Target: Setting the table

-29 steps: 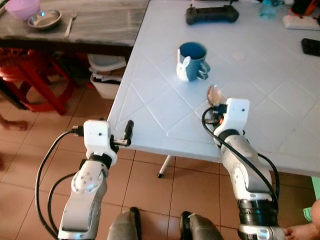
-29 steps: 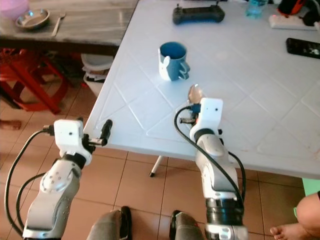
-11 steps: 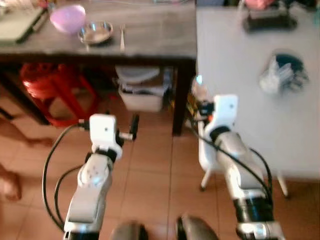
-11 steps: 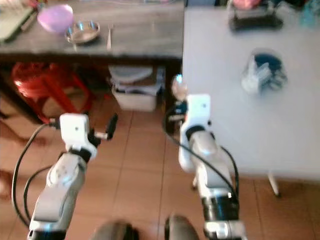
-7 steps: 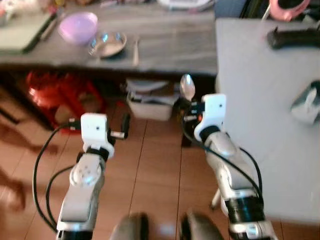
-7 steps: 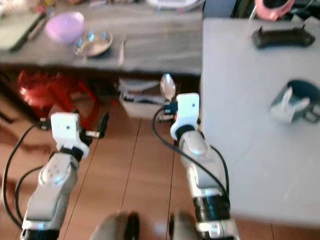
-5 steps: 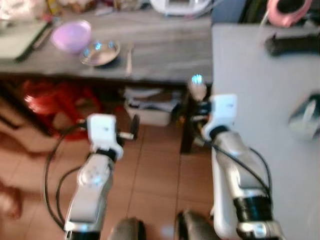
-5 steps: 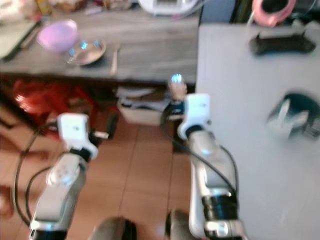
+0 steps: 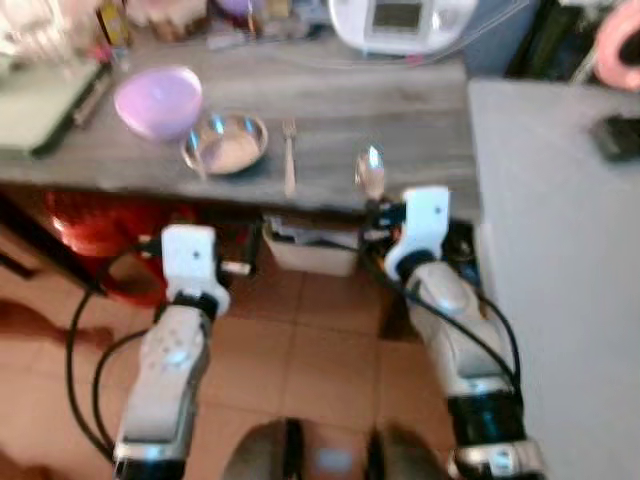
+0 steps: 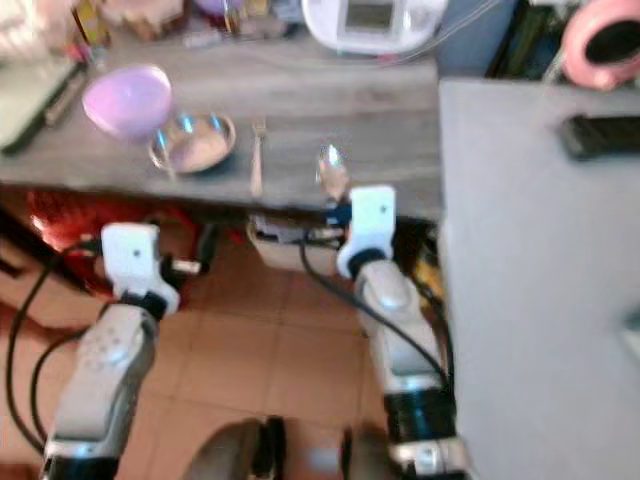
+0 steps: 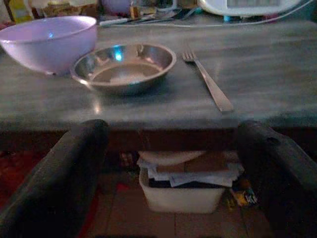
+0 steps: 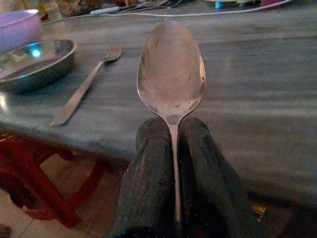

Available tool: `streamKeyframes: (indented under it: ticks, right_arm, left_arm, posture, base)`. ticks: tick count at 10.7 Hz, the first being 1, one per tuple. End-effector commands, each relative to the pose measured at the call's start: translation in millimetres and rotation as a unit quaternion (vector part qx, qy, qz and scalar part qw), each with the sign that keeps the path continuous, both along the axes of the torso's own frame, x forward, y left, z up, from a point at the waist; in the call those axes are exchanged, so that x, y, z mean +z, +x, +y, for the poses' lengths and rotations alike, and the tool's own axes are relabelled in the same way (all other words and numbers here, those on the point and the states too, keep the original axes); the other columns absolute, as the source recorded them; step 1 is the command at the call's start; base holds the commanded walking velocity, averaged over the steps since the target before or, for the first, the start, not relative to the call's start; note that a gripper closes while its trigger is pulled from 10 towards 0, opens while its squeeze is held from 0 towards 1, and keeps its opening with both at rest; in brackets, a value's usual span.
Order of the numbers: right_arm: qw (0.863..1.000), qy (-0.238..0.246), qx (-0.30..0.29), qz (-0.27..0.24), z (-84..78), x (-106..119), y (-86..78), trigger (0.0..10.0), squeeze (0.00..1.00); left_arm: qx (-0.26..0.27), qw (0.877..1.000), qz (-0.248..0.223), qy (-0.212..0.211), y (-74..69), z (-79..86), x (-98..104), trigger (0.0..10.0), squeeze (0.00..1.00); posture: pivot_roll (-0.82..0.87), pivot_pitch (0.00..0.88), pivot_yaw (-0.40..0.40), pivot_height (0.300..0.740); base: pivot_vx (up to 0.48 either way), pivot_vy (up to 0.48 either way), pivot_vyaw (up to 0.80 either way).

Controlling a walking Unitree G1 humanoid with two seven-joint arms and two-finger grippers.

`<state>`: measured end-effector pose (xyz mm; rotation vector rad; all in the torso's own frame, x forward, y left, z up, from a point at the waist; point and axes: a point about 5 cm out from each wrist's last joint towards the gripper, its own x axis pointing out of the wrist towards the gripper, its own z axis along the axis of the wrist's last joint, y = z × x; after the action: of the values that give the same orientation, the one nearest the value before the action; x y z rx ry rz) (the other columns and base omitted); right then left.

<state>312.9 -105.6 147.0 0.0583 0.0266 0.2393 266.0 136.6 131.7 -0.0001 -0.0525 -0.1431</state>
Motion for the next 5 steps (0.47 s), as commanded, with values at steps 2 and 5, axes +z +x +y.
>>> streamKeyframes:
  ticks: [2, 5]
  right_arm:
    - [1.0, -0.002, -0.006, -0.008, -4.3, 1.2, -1.4, 0.0, 0.0]
    - [1.0, -0.002, -0.01, -0.009, -3.6, 1.1, -0.9, 0.0, 0.0]
  left_arm:
    - [-0.005, 1.0, -0.005, 0.001, -2.1, -3.9, 0.4, 10.0, 0.0]
    - [-0.004, 1.0, -0.006, -0.001, -2.8, -4.0, 0.9, 10.0, 0.0]
  posture:
    - [0.01, 0.169, 0.056, 0.74]
    - [0.01, 0.172, 0.057, 0.74]
  base:
    - [0.323, 0.165, 0.0]
    - [0.0, 0.0, 0.0]
